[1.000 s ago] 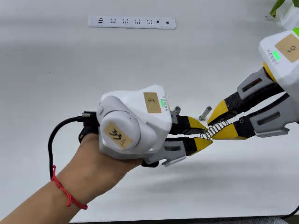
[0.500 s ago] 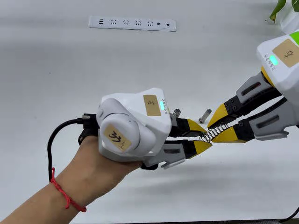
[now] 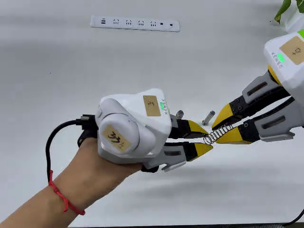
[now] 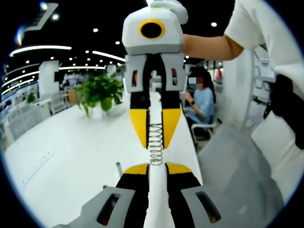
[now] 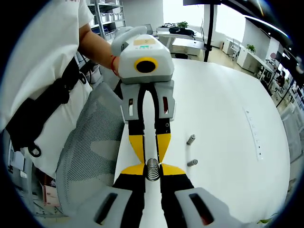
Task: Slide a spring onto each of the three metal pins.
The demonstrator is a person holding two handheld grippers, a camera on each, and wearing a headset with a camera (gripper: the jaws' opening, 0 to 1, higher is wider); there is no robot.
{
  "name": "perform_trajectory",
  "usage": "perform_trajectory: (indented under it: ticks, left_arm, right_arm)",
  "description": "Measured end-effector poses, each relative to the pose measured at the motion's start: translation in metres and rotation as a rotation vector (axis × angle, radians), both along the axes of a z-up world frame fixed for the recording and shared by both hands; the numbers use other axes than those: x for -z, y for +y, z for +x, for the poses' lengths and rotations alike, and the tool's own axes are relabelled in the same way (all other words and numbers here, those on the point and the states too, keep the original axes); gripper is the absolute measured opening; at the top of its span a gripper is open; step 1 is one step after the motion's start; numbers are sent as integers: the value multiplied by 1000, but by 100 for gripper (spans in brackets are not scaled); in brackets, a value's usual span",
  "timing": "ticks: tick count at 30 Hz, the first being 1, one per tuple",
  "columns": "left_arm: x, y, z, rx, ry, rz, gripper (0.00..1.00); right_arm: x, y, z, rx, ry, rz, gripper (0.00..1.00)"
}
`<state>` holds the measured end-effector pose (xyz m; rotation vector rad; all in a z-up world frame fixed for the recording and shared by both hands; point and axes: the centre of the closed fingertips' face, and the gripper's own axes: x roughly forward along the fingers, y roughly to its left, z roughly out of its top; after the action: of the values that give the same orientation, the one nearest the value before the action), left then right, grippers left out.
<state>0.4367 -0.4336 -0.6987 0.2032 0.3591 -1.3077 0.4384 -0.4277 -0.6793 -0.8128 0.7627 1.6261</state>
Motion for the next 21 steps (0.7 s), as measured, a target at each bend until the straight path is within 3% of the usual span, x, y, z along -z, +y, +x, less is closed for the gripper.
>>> perform_trajectory:
  ticks: [12,21]
  left_arm:
    - [13,42,8,-93,9,39,30]
    - [20,78,22,-177,5,71,49]
  right_arm:
    - [-4,-13,21,88,-33,1,12]
    - [8,-28,55,203,-62,-34,12]
